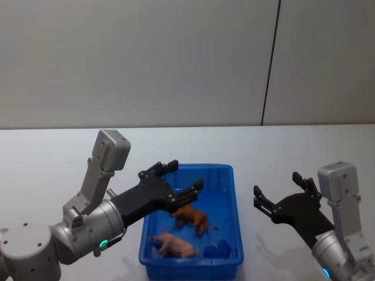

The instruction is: Pick up the two dolls from the table and place them into the box.

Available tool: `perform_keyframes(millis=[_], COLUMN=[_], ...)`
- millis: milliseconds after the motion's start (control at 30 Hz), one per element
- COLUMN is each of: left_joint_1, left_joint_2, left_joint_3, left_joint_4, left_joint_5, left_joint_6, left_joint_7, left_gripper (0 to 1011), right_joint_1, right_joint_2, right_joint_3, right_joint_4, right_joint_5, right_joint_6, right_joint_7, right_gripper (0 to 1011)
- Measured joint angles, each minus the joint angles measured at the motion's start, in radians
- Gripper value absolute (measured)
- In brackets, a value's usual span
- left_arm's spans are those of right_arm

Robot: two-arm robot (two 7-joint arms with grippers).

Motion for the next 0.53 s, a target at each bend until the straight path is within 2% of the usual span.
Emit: perform_keyframes(millis=[67, 267, 533], left_joint_1=[-0.003, -0.008, -0.012], left_joint_2=[-0.002, -0.006, -0.008], left_joint_3=[0.001, 0.003, 0.004], left_joint_4=[0.003, 0.008, 0.012], left_joint_5=[0.001, 0.002, 0.003], left_joint_6=[0.001, 0.002, 0.003], left_joint_7=[-0.007, -0.020, -0.029], left_gripper=[867, 992, 1001], right_joint_1=[0.000, 0.000, 0.000], right_joint_2=[0.000, 0.000, 0.000], right_joint_3=[0.000, 0.000, 0.000], right_joint_4=[0.000, 0.000, 0.000], right_joint_5=[0.000, 0.000, 0.000], right_joint_6=[0.000, 0.000, 0.000], right_joint_7=[0.000, 0.000, 0.000], right_gripper=[1001, 1001, 1001])
